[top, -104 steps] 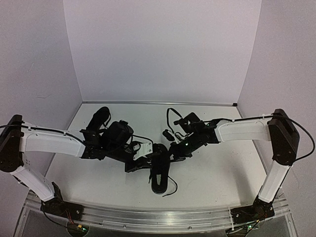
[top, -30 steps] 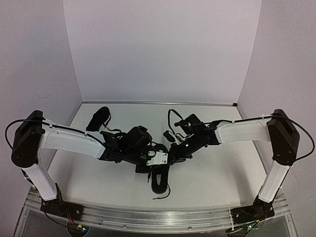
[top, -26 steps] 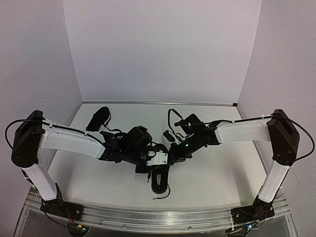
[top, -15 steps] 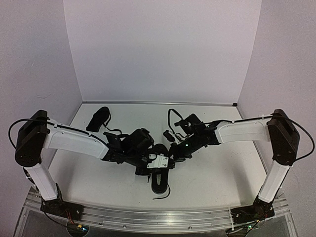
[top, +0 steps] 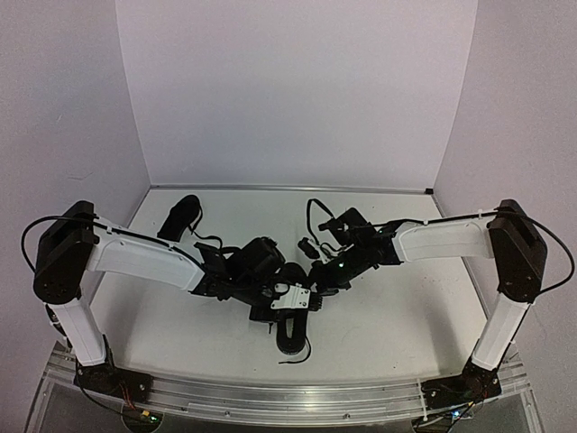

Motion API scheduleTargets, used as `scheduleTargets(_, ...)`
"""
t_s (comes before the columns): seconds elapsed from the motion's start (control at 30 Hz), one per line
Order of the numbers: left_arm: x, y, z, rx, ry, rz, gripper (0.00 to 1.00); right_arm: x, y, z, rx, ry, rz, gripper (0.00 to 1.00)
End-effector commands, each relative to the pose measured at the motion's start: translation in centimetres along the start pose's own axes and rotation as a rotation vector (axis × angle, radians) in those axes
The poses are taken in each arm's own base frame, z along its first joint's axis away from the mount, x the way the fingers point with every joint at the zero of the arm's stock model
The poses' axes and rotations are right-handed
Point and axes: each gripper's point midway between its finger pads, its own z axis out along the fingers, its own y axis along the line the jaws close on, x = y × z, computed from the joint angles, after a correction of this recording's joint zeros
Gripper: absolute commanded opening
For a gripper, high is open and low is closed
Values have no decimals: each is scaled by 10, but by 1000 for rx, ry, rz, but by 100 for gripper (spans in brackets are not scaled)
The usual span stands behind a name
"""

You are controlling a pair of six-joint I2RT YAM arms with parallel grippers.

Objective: Tie the shoes

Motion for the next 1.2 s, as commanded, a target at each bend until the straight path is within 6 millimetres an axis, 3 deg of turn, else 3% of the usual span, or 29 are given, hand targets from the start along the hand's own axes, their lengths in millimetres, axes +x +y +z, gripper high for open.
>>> scheduleTargets(0.0, -14, 12, -7, -44, -31, 18, 3, -5, 8, -7, -26, -26, -14, 0)
scheduleTargets(0.37, -31, 23, -40, -144, -159, -70, 0, -6, 8, -9, -24, -32, -12, 0)
scheduleTargets(1.17, -10, 30, -7, -191, -99, -136, 0, -9, 16, -14, -46, -44, -11, 0)
